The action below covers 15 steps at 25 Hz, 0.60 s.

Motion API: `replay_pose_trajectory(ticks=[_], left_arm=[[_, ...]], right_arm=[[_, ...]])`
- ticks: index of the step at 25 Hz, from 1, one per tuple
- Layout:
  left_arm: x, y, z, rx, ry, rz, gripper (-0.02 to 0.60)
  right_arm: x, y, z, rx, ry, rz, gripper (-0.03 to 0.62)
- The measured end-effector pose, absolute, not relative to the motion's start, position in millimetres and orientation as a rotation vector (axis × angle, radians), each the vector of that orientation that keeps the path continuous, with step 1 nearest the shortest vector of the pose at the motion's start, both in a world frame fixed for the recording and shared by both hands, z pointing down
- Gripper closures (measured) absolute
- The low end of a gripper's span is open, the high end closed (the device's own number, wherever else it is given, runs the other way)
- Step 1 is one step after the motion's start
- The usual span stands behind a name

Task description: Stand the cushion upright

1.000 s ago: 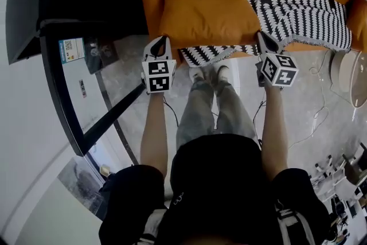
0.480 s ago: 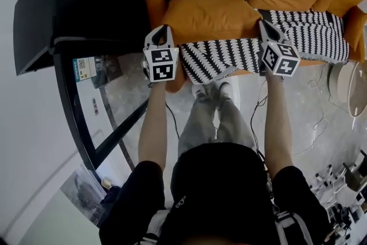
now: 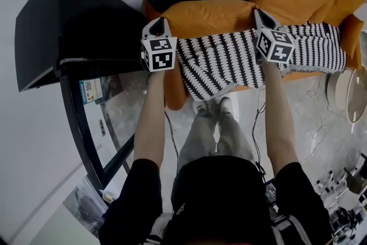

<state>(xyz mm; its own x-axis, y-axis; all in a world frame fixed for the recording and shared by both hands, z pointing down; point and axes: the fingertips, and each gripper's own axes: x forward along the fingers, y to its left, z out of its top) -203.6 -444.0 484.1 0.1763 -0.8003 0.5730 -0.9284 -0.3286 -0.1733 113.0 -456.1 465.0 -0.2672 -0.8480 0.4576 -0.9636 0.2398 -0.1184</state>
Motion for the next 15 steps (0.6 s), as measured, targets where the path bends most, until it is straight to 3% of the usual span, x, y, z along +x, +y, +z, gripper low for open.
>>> replay_pose_trajectory(ticks=[15], left_arm=[[-214,-550,478,2.290,-1.730,0.774,0.571]], right_arm=[[96,-573,459,1.714,-2.157,0.380,0.580]])
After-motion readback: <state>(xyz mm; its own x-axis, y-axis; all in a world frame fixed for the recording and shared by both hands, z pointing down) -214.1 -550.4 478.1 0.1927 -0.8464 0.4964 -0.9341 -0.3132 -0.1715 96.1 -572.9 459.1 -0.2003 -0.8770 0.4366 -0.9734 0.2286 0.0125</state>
